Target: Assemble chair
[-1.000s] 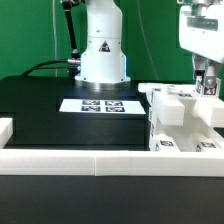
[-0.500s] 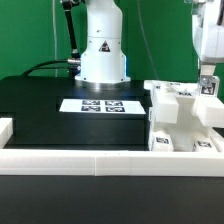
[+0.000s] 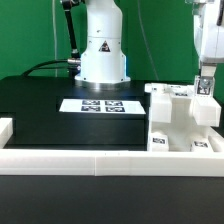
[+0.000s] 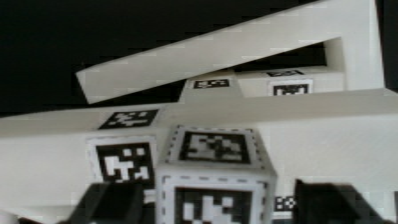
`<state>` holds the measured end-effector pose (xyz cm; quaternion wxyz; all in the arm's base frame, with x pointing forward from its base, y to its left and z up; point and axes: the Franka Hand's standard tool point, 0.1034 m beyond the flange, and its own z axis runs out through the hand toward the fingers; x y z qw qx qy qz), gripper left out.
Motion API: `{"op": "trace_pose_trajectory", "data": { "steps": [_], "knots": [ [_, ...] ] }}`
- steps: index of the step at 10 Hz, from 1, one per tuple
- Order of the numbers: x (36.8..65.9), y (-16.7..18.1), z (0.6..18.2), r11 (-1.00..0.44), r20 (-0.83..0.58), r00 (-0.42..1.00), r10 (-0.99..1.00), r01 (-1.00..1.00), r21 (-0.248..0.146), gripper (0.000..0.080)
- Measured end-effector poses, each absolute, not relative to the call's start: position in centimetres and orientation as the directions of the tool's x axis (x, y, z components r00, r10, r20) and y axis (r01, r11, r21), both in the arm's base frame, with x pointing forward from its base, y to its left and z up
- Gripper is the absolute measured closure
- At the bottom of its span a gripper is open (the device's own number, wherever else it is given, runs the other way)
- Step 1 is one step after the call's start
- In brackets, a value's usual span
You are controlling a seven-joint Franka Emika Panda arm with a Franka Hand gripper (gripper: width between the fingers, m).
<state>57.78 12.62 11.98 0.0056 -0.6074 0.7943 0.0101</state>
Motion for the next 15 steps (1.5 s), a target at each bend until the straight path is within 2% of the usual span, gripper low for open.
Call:
{"op": "trace_pose_trajectory", "data": {
  "steps": [1, 2, 3, 6, 13, 15],
  "knots": [
    [57.8, 12.6, 12.0, 0.246, -0.022, -0.246, -0.969, -0.969, 0.009, 0.0234],
    [57.8, 12.6, 12.2, 0.195, -0.023, -0.196, -0.98, -0.981, 0.012, 0.0173],
    [57.7, 12.7, 12.5, 0.153, -0.025, -0.154, -0.988, -0.988, 0.024, 0.0156],
    [56.9, 13.5, 13.2, 0.027, -0.039, -0.028, -0.999, -0.999, 0.025, 0.0151],
    [56.7, 13.4, 12.8, 0.048, -0.038, -0.049, -0.998, -0.998, 0.03, 0.0151],
    [55.9, 13.5, 13.7, -0.078, -0.055, 0.077, -0.995, -0.997, 0.025, 0.0151]
  ]
}}
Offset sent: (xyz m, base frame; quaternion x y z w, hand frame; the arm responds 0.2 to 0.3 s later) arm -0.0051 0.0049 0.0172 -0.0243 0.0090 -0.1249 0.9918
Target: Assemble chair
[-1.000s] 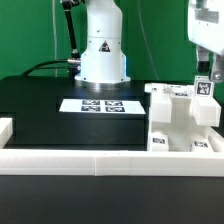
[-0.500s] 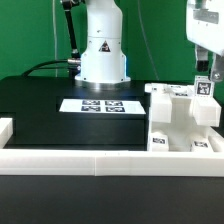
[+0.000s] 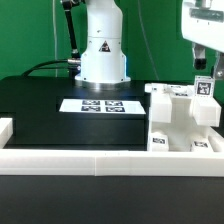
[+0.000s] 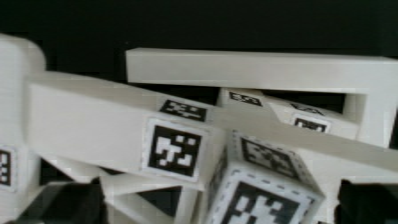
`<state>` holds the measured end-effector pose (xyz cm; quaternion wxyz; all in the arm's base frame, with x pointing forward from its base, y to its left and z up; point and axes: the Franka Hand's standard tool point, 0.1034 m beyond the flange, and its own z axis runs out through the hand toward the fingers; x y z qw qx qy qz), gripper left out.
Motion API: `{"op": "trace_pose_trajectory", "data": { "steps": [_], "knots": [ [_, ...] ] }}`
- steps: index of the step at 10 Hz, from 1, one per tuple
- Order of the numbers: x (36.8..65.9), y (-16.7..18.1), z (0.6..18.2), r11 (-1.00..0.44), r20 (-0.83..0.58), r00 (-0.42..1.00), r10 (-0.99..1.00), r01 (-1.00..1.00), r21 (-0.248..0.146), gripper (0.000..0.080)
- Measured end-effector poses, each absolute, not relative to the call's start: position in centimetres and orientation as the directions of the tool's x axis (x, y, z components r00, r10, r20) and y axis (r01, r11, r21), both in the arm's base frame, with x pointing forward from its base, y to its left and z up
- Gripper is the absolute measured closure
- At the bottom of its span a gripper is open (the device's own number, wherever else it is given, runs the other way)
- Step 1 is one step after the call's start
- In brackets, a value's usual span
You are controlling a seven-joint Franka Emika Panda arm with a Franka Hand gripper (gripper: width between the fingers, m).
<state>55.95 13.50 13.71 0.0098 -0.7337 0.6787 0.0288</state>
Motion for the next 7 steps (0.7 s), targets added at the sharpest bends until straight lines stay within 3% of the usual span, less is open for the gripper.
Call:
{"op": "trace_pose_trajectory", "data": {
  "steps": [3, 6, 7],
  "knots": [
    [54.45, 13.15, 14.05, -0.093, -0.068, 0.092, -0.993, -0.996, 0.009, 0.0151],
    [54.48, 13.12, 13.94, -0.32, -0.067, 0.32, -0.945, -0.947, -0.006, 0.0151],
    [54.15, 13.15, 13.95, -0.427, -0.062, 0.426, -0.903, -0.904, 0.008, 0.0151]
  ]
}}
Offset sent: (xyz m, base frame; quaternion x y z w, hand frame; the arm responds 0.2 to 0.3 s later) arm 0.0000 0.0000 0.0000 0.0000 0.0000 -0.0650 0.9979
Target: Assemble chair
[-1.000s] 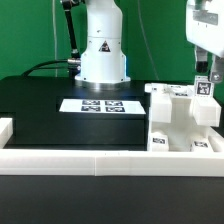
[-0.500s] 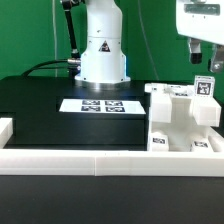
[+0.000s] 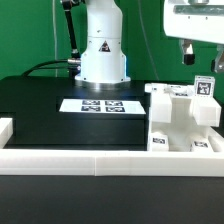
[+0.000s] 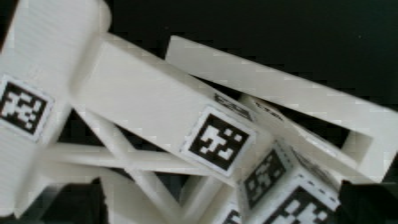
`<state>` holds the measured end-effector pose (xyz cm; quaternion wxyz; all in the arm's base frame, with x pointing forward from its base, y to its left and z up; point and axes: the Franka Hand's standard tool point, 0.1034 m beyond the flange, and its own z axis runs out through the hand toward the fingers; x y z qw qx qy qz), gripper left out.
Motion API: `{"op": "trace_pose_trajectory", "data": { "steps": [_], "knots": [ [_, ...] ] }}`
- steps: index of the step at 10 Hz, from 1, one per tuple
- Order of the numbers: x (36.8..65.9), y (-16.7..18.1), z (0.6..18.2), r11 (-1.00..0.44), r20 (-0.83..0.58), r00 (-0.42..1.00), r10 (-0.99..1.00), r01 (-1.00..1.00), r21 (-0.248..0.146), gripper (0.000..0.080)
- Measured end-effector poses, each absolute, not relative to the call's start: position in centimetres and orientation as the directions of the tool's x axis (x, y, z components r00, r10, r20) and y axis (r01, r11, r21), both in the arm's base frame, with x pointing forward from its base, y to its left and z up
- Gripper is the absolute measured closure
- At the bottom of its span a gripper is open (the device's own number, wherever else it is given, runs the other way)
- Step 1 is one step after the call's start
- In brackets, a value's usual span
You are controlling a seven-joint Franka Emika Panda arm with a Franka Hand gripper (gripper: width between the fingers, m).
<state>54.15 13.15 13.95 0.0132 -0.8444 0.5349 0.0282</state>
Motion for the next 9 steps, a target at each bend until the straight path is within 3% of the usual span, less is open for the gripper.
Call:
{"op": "trace_pose_trajectory", "data": {
  "steps": [3, 9],
  "knots": [
    [53.35, 13.26, 14.66, -0.75, -0.06, 0.749, -0.659, -0.661, -0.018, 0.0151],
    [52.99, 13.48, 14.43, -0.931, -0.041, 0.931, -0.362, -0.363, -0.025, 0.0151]
  ]
}}
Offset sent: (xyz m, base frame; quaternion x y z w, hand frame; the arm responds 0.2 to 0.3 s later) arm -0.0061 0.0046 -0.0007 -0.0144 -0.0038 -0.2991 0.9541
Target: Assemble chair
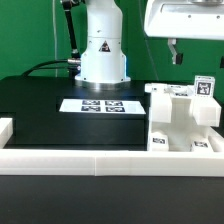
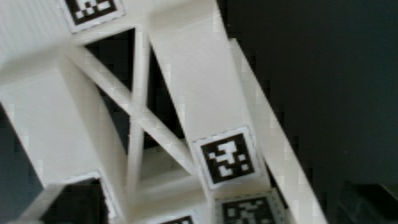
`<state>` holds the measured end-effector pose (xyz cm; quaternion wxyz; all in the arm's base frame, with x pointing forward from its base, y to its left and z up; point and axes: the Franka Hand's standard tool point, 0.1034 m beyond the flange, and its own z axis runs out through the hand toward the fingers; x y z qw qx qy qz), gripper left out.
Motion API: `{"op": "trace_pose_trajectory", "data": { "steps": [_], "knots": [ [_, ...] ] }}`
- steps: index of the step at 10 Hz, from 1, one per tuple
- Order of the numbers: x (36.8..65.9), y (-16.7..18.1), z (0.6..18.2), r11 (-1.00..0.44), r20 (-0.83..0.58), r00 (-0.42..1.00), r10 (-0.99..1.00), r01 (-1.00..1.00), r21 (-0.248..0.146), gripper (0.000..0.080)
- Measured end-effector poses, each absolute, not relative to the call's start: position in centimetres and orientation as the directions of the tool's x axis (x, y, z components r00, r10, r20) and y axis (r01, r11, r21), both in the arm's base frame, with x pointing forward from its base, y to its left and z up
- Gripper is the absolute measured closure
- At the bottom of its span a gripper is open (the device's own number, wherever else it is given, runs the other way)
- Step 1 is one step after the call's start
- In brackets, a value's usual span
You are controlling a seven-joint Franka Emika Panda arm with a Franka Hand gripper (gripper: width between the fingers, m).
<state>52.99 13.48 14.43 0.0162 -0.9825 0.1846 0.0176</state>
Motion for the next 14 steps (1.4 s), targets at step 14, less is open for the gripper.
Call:
{"op": "trace_pose_trajectory", "data": {
  "steps": [14],
  "knots": [
    [45.4, 11.5, 12.9, -0.988, -0.021, 0.99, -0.141, -0.142, -0.053, 0.0151]
  ]
}}
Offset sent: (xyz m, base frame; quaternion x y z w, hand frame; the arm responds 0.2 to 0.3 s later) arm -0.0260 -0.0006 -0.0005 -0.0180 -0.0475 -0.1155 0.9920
